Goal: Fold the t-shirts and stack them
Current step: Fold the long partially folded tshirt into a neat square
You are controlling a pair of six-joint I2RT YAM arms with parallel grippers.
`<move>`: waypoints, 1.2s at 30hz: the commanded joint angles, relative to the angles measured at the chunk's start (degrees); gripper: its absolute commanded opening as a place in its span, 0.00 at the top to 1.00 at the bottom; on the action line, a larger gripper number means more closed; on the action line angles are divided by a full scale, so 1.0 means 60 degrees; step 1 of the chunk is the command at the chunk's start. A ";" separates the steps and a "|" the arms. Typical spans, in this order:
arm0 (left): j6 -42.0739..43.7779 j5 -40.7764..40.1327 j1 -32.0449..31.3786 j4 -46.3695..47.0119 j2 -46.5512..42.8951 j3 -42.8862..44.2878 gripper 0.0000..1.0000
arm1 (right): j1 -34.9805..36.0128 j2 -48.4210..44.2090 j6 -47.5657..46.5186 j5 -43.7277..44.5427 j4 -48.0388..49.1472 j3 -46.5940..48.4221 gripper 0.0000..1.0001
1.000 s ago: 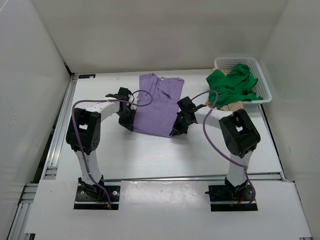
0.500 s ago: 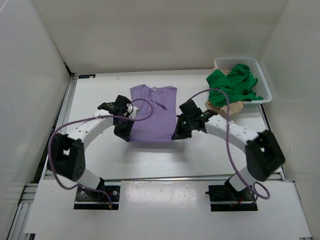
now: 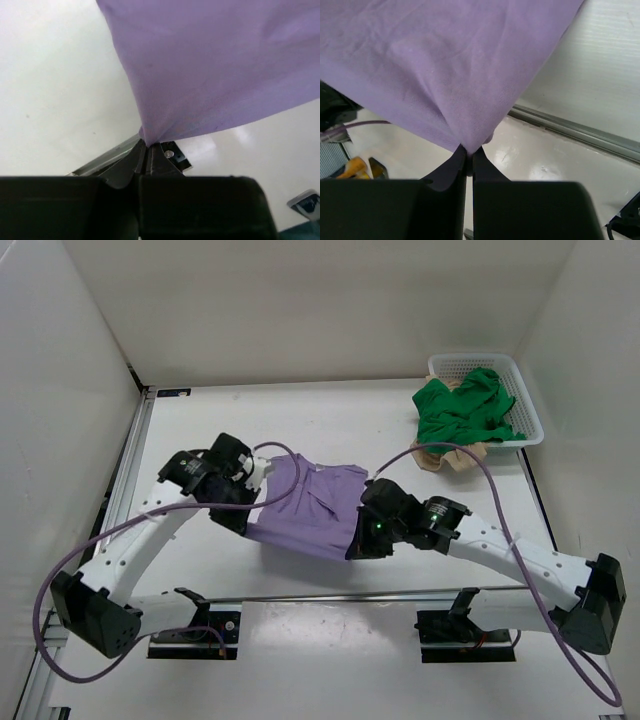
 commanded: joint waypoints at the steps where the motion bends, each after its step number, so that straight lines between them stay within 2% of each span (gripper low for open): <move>1: 0.0038 -0.0197 0.0035 -0.1014 -0.0012 0.1178 0.90 | -0.0114 -0.0281 0.0345 0.0874 -0.0941 0.1063 1.00; 8: 0.0038 0.0110 0.0722 -0.0823 0.2141 0.3596 0.90 | -0.1666 0.1050 -0.0768 0.0802 -0.1265 0.2282 1.00; 14: 0.0038 0.0212 0.1557 -0.0149 0.3957 0.4316 0.90 | -0.3292 0.2529 -0.1515 0.0216 -0.1133 0.3204 1.00; 21: 0.0038 0.0652 0.2231 -0.0062 0.6095 0.6600 0.90 | -0.4727 0.4535 -0.2145 -0.0706 -0.0724 0.4216 1.00; 26: 0.0038 0.0652 0.2232 0.0304 0.7137 0.7115 0.90 | -0.5184 0.5517 -0.2247 -0.1044 -0.0518 0.4509 1.00; 33: 0.0038 0.0302 0.2232 0.0860 0.8383 0.7511 0.90 | -0.5784 0.7188 -0.2248 -0.1469 -0.0298 0.5680 1.00; 34: 0.0038 0.0156 0.2232 0.0992 0.8471 0.7613 0.86 | -0.5784 0.7364 -0.2248 -0.1280 -0.0298 0.6001 0.99; 35: 0.0038 0.0154 0.2232 0.1124 0.8617 0.7614 0.83 | -0.5871 0.7670 -0.2248 -0.1148 -0.0298 0.6164 0.92; 36: 0.0038 -0.0150 0.2232 0.1255 0.8618 0.7701 0.75 | -0.5988 0.7803 -0.2132 -0.1030 -0.0298 0.6310 0.84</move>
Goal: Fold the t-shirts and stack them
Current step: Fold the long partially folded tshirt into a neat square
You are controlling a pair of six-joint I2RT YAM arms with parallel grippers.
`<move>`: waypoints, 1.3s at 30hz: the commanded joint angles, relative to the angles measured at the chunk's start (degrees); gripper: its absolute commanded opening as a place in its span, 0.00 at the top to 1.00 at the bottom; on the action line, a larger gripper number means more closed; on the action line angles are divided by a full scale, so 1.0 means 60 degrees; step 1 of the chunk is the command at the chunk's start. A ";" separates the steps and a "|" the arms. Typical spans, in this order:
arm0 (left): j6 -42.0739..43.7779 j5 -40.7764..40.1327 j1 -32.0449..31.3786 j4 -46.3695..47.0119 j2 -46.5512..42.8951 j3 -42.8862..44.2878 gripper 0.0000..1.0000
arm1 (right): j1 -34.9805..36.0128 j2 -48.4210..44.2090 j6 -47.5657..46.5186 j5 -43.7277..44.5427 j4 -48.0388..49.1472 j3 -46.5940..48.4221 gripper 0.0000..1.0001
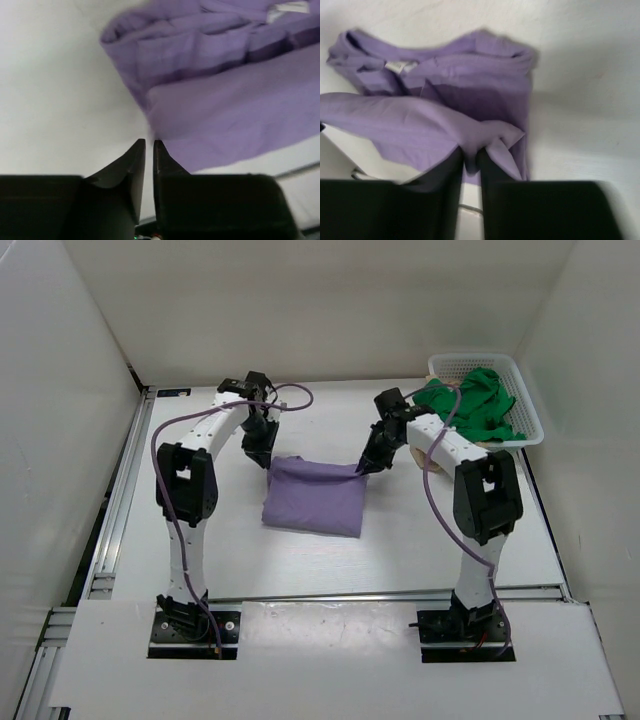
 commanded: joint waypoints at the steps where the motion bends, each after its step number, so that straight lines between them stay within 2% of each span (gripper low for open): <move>1: 0.0064 -0.0990 0.0130 0.0662 -0.0147 0.0533 0.73 | -0.0303 0.0420 -0.0008 0.0526 -0.0018 0.0966 0.72; 3: 0.0064 -0.1778 0.0217 0.1175 -0.0043 0.0780 0.71 | -0.0536 0.0772 -0.0007 0.0657 0.0332 0.1305 0.42; 4: 0.0064 -0.2073 0.0334 0.1336 0.0044 0.0912 0.66 | -0.0537 0.0889 -0.0007 0.0818 0.0335 0.1785 0.41; 7: 0.0064 -0.2676 0.0482 0.1660 0.0045 0.1411 0.64 | -0.0537 0.1081 -0.0474 0.1039 0.0335 0.2389 0.41; 8: 0.0064 -0.2677 0.0583 0.1805 -0.0289 0.1412 0.64 | -0.0450 0.0950 -0.0591 0.1040 0.0335 0.2390 0.43; 9: 0.0064 -0.2677 0.0584 0.1980 -0.0495 0.1180 0.64 | -0.0334 0.0789 -0.0723 0.1127 0.0335 0.2187 0.49; 11: 0.0064 -0.1933 0.0235 0.2273 -0.1326 0.0551 0.64 | 0.0120 0.0306 -0.1046 0.1346 0.0553 0.1458 0.58; 12: 0.0064 -0.1567 0.0044 0.2435 -0.1593 -0.0337 0.64 | 0.0267 0.0188 -0.1047 0.1463 0.0555 0.1221 0.70; 13: 0.0064 -0.1027 -0.0146 0.2567 -0.1813 -0.0767 0.64 | 0.0486 0.0100 -0.1047 0.1464 0.0555 0.0986 0.76; 15: 0.0064 -0.0759 -0.0732 0.2568 -0.1933 -0.1558 0.64 | 0.0576 0.0099 -0.1047 0.1464 0.0555 0.0400 0.91; 16: 0.0064 -0.0482 -0.0865 0.2568 -0.1802 -0.1693 0.63 | 0.0677 0.0099 -0.0916 0.1464 0.0685 0.0297 0.94; 18: 0.0064 -0.0130 -0.1085 0.2422 -0.1334 -0.1795 0.61 | 0.0678 0.0464 -0.0783 0.1246 0.0686 0.0383 0.96; 19: 0.0064 0.0278 -0.1086 0.2422 -0.1158 -0.1796 0.56 | 0.0562 0.0901 -0.0696 0.1158 0.0686 0.0514 0.98; 22: 0.0064 0.0385 -0.1086 0.2422 -0.0441 -0.1315 0.52 | 0.0343 0.1954 -0.0593 0.1040 0.0686 0.1494 1.00; 26: 0.0064 -0.1267 -0.0984 0.2510 0.0395 -0.0597 0.52 | 0.0254 0.2808 -0.0402 0.0821 0.0481 0.2841 1.00; 29: 0.0064 -0.1024 -0.0749 0.2510 0.0266 -0.0507 0.49 | 0.0254 0.2810 -0.0402 0.0616 0.0481 0.3063 1.00; 30: 0.0064 -0.0877 -0.0604 0.2510 -0.0185 -0.0507 0.46 | 0.0254 0.2621 -0.0518 0.0615 0.0481 0.3064 0.98; 31: 0.0064 -0.0875 -0.0602 0.2684 -0.0494 -0.0797 0.40 | 0.0254 0.2488 -0.0519 0.0615 0.0481 0.2934 0.91; 32: 0.0064 -0.0745 -0.0515 0.2961 -0.0874 -0.0989 0.35 | 0.0254 0.2153 -0.0737 0.0615 0.0481 0.2831 0.87; 33: 0.0064 -0.0627 -0.0515 0.3138 -0.1763 -0.1252 0.29 | 0.0254 0.1947 -0.0739 0.0615 0.0481 0.2482 0.83; 34: 0.0064 -0.0626 -0.0515 0.3342 -0.2207 -0.1936 0.22 | 0.0254 0.1727 -0.0870 0.0615 0.0481 0.2261 0.77; 35: 0.0064 -0.0496 -0.0515 0.3504 -0.2603 -0.2262 0.05 | 0.0254 0.1261 -0.0871 0.0615 0.0394 0.1983 0.63; 38: 0.0064 -0.0275 -0.0515 0.3506 -0.3543 -0.3346 0.00 | 0.0341 0.0236 -0.0959 0.0716 0.0393 0.0709 0.42; 39: 0.0064 -0.0144 -0.0515 0.3506 -0.3646 -0.3625 0.00 | 0.0429 -0.0001 -0.0959 0.0717 0.0393 0.0358 0.42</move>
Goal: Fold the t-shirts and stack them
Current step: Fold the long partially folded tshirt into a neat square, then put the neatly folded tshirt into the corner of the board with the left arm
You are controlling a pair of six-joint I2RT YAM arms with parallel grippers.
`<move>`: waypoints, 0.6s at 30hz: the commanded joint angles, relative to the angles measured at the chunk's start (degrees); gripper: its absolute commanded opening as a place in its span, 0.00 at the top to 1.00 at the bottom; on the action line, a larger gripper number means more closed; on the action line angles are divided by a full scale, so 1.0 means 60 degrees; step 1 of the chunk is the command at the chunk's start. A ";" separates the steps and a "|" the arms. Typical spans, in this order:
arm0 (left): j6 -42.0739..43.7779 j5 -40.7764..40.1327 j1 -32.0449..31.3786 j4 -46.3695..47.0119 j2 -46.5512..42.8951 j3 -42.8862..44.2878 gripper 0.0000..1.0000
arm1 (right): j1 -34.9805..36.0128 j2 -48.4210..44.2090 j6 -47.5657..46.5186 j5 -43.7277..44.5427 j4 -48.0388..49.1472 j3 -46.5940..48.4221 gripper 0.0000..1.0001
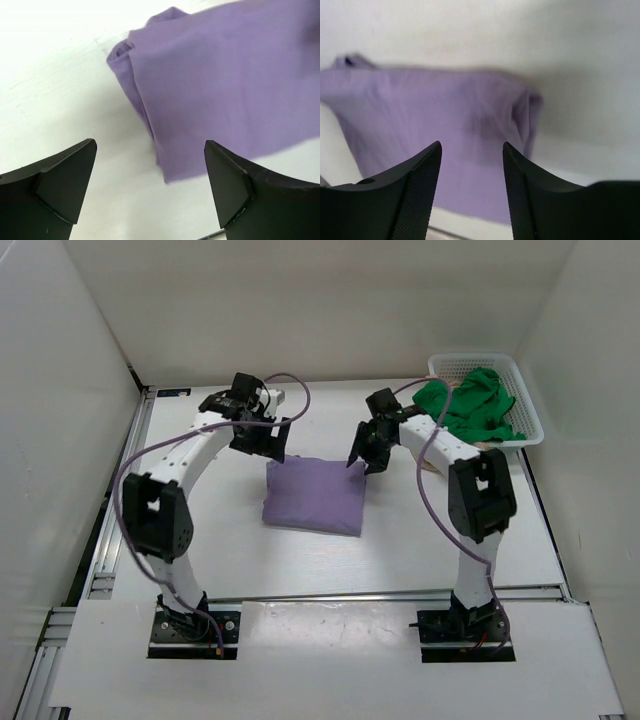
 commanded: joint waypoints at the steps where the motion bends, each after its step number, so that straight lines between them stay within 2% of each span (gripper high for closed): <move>1: 0.0013 0.0480 -0.0107 0.0054 -0.0987 -0.0832 0.00 | 0.0142 -0.1397 -0.0208 0.0072 -0.0225 -0.1307 0.41; 5: 0.0013 0.0583 -0.0107 -0.0285 -0.0198 -0.1755 0.00 | 0.0419 -0.1839 -0.0106 0.0073 -0.0125 -0.2484 0.41; 9: 0.0013 0.0671 0.0069 -0.0110 0.0637 -0.1860 0.02 | 0.0420 -0.1722 -0.0018 -0.0512 0.0241 -0.2983 0.43; 13: 0.0013 0.0830 0.0157 -0.0198 0.1443 -0.1465 0.14 | 0.0420 -0.2086 0.0201 -0.0397 0.0519 -0.3583 0.44; 14: 0.0013 0.0977 0.0157 -0.0198 0.1618 -0.1349 0.19 | 0.0420 -0.2204 0.0202 -0.0251 0.0608 -0.3788 0.44; 15: 0.0013 0.1094 0.0157 -0.0198 0.1707 -0.1246 0.33 | 0.0420 -0.2307 0.0202 -0.0162 0.0609 -0.3877 0.44; 18: 0.0013 0.1418 0.0157 -0.0433 0.1898 -0.1245 0.59 | 0.0333 -0.2833 0.0202 -0.0073 0.0609 -0.4096 0.44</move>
